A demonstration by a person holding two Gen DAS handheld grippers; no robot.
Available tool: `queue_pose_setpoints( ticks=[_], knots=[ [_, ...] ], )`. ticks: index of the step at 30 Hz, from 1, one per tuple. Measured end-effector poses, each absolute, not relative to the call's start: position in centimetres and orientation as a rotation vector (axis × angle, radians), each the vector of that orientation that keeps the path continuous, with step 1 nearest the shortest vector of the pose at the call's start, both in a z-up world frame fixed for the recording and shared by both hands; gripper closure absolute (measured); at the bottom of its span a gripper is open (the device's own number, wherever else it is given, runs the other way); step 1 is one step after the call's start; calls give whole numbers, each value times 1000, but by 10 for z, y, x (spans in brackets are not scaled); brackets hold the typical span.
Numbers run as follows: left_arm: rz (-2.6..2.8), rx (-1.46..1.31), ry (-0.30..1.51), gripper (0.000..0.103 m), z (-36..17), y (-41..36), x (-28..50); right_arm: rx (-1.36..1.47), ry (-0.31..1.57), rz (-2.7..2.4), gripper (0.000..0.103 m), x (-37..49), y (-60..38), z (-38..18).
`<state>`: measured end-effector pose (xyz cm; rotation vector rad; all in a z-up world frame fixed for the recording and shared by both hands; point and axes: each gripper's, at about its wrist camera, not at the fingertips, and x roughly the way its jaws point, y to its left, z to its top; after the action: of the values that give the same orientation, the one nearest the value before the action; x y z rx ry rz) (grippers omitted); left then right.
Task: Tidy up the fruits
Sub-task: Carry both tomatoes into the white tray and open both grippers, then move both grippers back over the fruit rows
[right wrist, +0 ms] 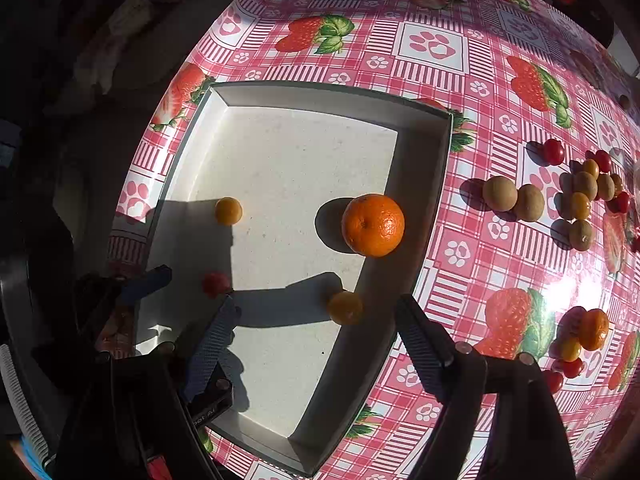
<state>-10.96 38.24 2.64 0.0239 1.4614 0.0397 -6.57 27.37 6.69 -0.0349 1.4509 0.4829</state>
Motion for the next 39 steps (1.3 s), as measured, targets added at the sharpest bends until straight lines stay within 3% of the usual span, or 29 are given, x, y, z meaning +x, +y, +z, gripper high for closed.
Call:
queue_pose_setpoints(
  ticks=[12,24,39],
  knots=[
    [-17,101,1438,33,54,328,-118,-110,1310,307,18,-80,202,91],
    [-77,171,1403,33,76,290,-115,-61,1288,249,18,-88,163,99],
    [-248,236,1381,33,74,215,-94,93,1424,73,18,-144,51,56]
  ],
)
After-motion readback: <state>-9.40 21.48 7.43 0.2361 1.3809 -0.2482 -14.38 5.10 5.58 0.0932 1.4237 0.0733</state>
